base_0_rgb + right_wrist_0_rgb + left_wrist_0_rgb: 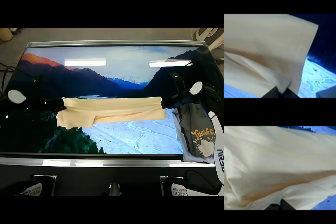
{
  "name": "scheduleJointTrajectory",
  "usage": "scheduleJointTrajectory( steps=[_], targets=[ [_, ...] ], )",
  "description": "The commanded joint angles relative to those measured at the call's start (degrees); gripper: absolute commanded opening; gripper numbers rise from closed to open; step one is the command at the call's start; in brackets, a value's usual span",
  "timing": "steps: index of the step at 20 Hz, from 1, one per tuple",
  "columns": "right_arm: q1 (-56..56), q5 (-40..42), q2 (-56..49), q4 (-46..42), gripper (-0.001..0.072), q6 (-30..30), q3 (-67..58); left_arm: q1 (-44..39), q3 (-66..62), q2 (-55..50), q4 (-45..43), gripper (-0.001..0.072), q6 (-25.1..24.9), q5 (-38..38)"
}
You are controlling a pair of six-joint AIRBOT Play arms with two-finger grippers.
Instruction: Fold the shirts.
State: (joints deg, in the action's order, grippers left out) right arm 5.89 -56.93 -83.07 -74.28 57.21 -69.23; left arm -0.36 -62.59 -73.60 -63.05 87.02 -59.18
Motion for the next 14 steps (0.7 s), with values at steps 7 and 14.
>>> scheduleJointTrajectory(
  steps=[7,14],
  targets=[
    [0.02,4.83,-10.54,3.28,0.0217,0.61,-1.86,1.68,-12.76,-18.32,0.04,0.0086,-0.31,-0.57],
    [0.09,1.33,-11.89,3.41,0.0705,1.99,-5.09,2.49,-12.83,-11.8,0.07,0.0533,-4.79,-2.27]
  ],
)
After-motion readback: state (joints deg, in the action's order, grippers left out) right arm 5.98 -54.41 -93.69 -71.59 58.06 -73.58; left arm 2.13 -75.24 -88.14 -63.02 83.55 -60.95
